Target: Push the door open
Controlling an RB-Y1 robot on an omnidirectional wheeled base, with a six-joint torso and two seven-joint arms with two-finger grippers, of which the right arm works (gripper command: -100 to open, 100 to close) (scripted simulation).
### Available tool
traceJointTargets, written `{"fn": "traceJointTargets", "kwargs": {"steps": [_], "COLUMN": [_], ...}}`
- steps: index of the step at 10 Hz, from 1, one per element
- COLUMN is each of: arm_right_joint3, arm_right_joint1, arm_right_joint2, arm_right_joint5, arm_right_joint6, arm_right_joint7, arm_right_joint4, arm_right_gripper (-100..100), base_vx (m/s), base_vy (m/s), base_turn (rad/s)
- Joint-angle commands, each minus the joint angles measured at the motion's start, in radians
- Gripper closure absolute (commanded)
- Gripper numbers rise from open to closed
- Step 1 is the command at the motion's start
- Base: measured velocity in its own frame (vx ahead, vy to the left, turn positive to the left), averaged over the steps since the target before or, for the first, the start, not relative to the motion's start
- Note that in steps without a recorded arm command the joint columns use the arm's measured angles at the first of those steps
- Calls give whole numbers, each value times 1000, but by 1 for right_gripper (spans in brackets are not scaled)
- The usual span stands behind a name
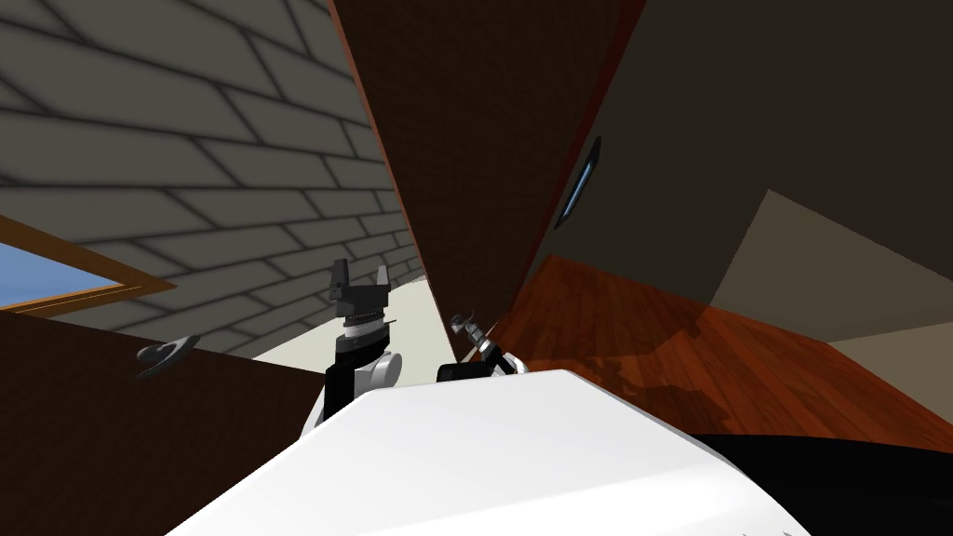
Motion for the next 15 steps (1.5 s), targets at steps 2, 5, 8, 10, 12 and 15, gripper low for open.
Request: {"fn": "traceJointTargets", "kwargs": {"steps": [2, 5, 8, 10, 12, 15], "arm_right_joint3": [1, -40, -87, -115, -135, -175], "arm_right_joint1": [0, -5, -11, -16, -18, -24], "arm_right_joint2": [1, 2, 7, 11, 14, 21], "arm_right_joint5": [0, -9, -19, -25, -29, -38], "arm_right_joint6": [-3, 2, 3, 3, 4, 5], "arm_right_joint7": [0, 11, 25, 33, 39, 51], "arm_right_joint4": [-1, 13, 28, 36, 42, 54], "arm_right_gripper": [100, 100, 100, 100, 100, 100], "base_vx": [-4, 86, 131, 134, 107, 100], "base_vy": [-3, 143, 179, 165, 128, 133], "base_turn": [-2, -47, -45, -46, -30, -60]}}
